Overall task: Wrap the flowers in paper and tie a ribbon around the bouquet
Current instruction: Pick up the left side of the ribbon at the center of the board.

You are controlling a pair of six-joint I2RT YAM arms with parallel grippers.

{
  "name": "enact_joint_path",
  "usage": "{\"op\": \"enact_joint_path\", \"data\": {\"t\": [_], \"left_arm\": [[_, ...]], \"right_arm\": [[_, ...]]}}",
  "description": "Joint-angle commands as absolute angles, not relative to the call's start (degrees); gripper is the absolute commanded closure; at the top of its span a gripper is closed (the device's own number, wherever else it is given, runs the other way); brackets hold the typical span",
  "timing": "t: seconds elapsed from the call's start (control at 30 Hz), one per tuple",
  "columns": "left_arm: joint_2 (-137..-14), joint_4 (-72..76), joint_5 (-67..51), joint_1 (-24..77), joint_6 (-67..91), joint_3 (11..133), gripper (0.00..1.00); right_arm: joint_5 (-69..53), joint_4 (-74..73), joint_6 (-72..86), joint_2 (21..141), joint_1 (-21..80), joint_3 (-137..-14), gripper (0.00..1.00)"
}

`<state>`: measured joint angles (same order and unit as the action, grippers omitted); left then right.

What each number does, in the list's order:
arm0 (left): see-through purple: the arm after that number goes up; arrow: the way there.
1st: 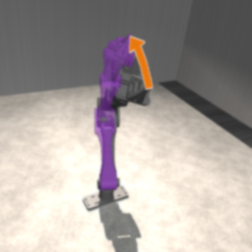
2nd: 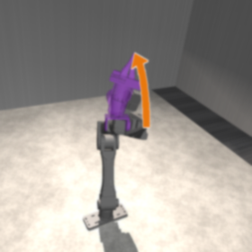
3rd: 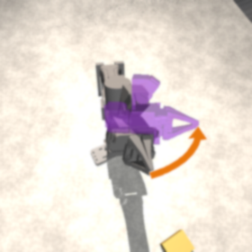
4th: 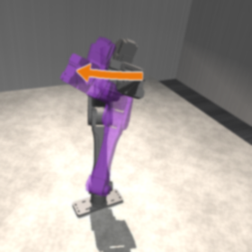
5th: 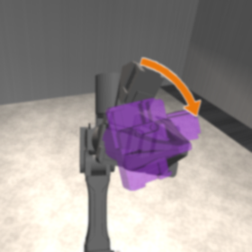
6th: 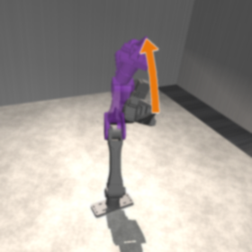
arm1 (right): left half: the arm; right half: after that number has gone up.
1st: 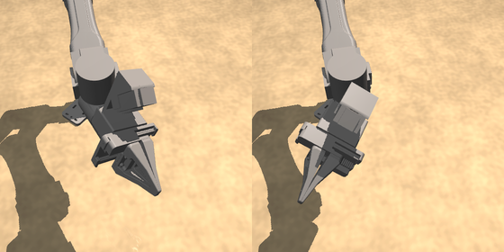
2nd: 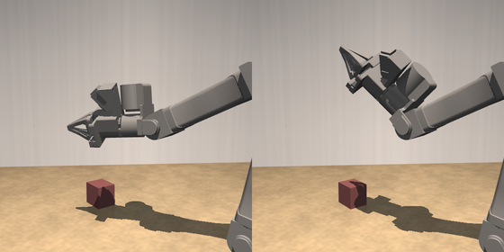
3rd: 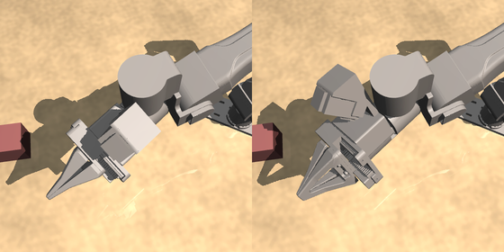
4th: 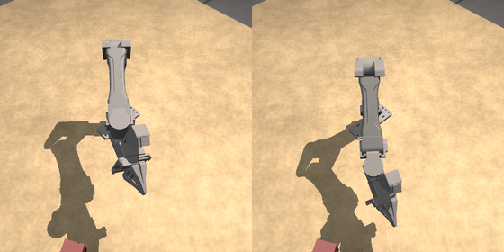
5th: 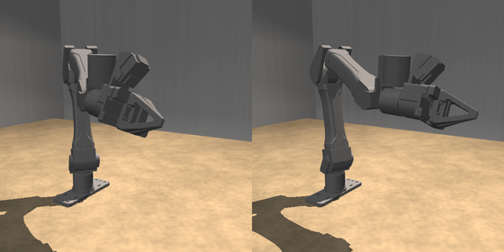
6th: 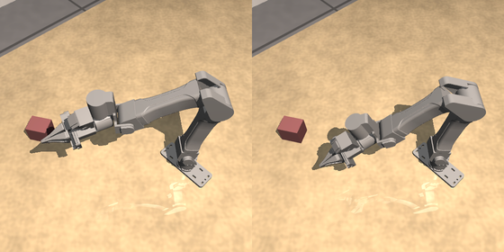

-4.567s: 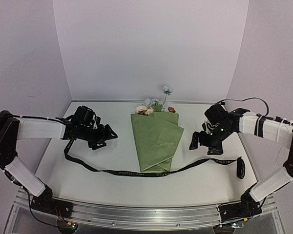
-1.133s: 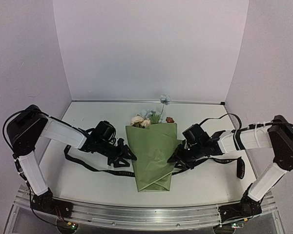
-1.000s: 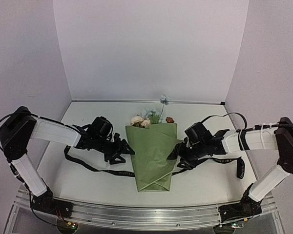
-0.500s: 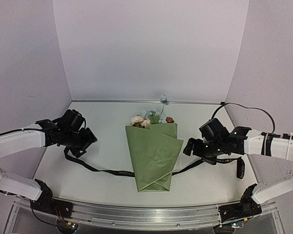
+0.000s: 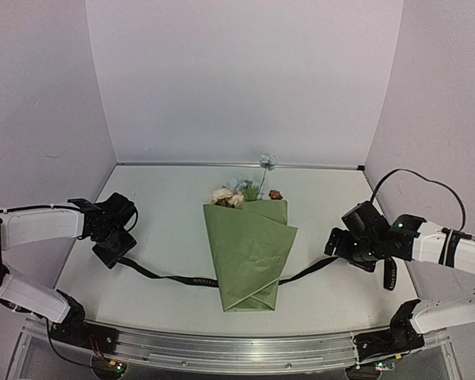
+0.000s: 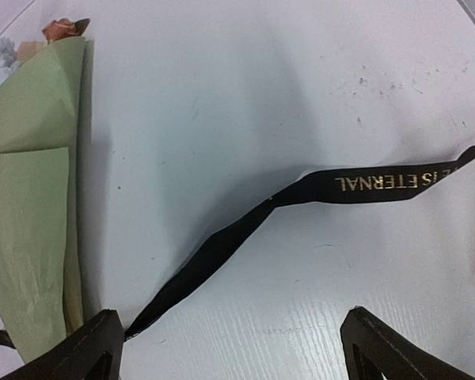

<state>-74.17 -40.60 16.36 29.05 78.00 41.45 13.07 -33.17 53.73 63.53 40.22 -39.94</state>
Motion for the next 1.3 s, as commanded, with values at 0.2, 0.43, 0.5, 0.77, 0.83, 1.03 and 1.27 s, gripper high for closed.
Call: {"op": "enact_joint_path", "data": {"t": [0.2, 0.43, 0.5, 0.77, 0.83, 1.03, 1.27], "left_arm": [[-83.49, -35.64, 16.55, 25.75, 75.06, 42.80, 0.42], [-86.91, -31.60, 14.43, 24.09, 72.70, 42.00, 0.70], [-87.02, -31.08, 14.30, 23.75, 72.39, 41.85, 0.81], [-85.15, -29.83, 14.95, 22.87, 69.19, 42.69, 1.00], [-84.84, -29.46, 14.69, 22.82, 68.56, 42.98, 1.00], [-83.10, -29.13, 15.11, 22.78, 66.78, 43.46, 1.00], [-80.63, -28.47, 16.62, 20.19, 64.72, 43.44, 1.00]], "right_arm": [[12.16, -35.95, 59.35, 58.87, 35.64, -35.34, 0.02], [11.67, -36.22, 61.32, 58.28, 34.80, -33.91, 0.02], [11.52, -36.27, 62.46, 58.52, 34.65, -33.62, 0.02], [9.54, -36.31, 66.82, 66.15, 33.21, -37.37, 0.02], [9.24, -36.33, 69.14, 68.95, 32.96, -38.24, 0.04], [10.80, -34.61, 73.85, 74.51, 31.42, -41.17, 0.06], [11.52, -32.23, 75.61, 76.35, 27.43, -41.01, 0.08]]}}
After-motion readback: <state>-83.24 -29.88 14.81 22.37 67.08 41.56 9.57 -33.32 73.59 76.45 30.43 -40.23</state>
